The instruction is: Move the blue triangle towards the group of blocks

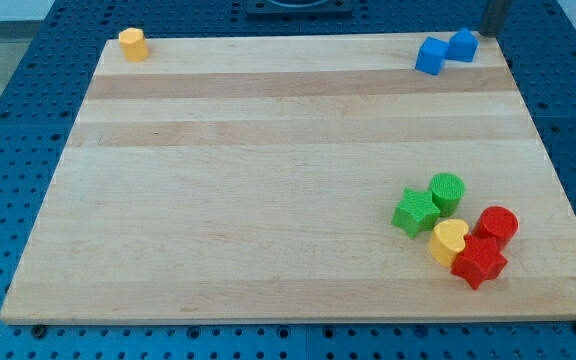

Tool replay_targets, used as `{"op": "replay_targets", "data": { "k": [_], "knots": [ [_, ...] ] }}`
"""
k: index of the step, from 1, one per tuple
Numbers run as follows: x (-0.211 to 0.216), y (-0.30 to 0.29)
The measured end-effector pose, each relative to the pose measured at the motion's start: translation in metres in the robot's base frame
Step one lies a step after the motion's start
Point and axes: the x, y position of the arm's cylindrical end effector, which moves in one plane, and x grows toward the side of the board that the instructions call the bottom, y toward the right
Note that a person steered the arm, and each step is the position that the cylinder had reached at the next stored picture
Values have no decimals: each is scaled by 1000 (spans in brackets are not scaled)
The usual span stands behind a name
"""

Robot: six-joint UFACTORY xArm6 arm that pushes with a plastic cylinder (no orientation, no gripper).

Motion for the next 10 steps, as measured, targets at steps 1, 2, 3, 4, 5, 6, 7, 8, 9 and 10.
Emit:
{"op": "replay_targets", "data": {
  "k": [1, 2, 3, 4, 5, 6, 7, 8, 9, 10],
  "knots": [
    [3, -7],
    [14, -21],
    [14, -27],
    [29, -56],
    [48, -89],
    [58, -116],
    [80, -121],
    [81, -122],
    [76, -121],
    [60, -98]
  ]
}}
